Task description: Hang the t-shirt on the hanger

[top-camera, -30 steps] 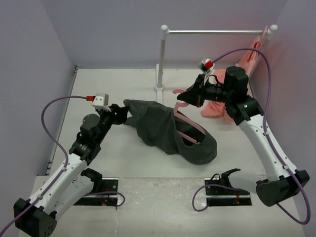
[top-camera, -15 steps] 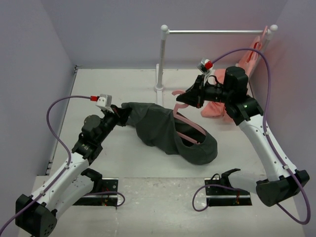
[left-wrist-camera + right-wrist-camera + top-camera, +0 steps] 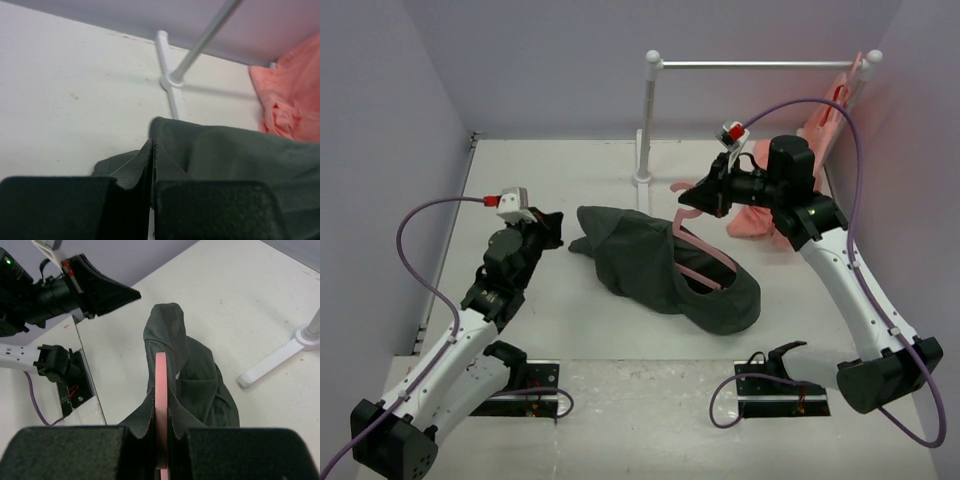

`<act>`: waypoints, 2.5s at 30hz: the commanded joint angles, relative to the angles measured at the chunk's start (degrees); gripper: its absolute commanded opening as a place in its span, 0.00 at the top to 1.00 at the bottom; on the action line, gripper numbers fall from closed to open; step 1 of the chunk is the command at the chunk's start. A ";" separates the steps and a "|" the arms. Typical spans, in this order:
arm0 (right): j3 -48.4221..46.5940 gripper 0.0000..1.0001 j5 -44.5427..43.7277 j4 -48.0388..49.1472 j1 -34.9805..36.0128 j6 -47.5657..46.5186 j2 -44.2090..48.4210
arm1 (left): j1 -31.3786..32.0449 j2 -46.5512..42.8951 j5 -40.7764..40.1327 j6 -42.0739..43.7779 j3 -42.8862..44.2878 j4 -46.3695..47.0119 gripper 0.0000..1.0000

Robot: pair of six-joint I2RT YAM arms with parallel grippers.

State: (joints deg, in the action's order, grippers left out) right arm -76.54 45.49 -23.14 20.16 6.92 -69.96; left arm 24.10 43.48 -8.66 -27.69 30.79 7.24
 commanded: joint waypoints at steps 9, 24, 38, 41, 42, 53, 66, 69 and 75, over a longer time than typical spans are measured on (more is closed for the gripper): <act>2.36 1.00 1.94 -6.54 -0.04 -9.46 3.23 | -10.94 4.14 1.71 -2.62 6.49 0.03 1.00; -8.68 1.00 20.22 -12.60 -6.48 -13.78 0.80 | -11.36 -6.81 43.15 -5.60 -20.02 42.71 0.00; -19.35 1.00 27.02 -20.02 -6.54 -16.22 -4.38 | -11.36 3.56 51.37 -2.43 -19.59 54.99 0.84; -19.73 1.00 23.05 -19.96 -6.56 -15.53 -4.03 | -11.36 1.89 50.53 -1.06 -18.44 50.25 0.98; -19.91 1.00 21.58 -19.87 -6.59 -15.22 -4.00 | -11.36 0.91 49.73 -0.51 -18.50 48.81 0.96; -21.12 1.00 17.79 -17.21 -7.24 -11.65 -4.15 | -11.36 -10.05 22.70 0.15 -16.25 26.54 1.00; -7.53 1.00 15.79 -11.57 -7.60 -17.50 1.68 | -11.75 1.05 -15.30 -26.34 2.37 -9.82 1.00; -4.66 1.00 14.08 -8.95 -7.59 -17.68 3.42 | -11.80 2.07 -13.59 -26.76 2.35 -10.36 1.00; -8.43 1.00 12.36 -7.16 -6.77 -13.81 0.09 | -11.57 -0.13 26.40 -9.50 2.69 12.04 0.04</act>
State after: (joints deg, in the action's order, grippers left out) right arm -80.65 59.49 -34.62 12.93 -9.12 -68.48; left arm 12.72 45.57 -8.00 -46.28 30.74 4.34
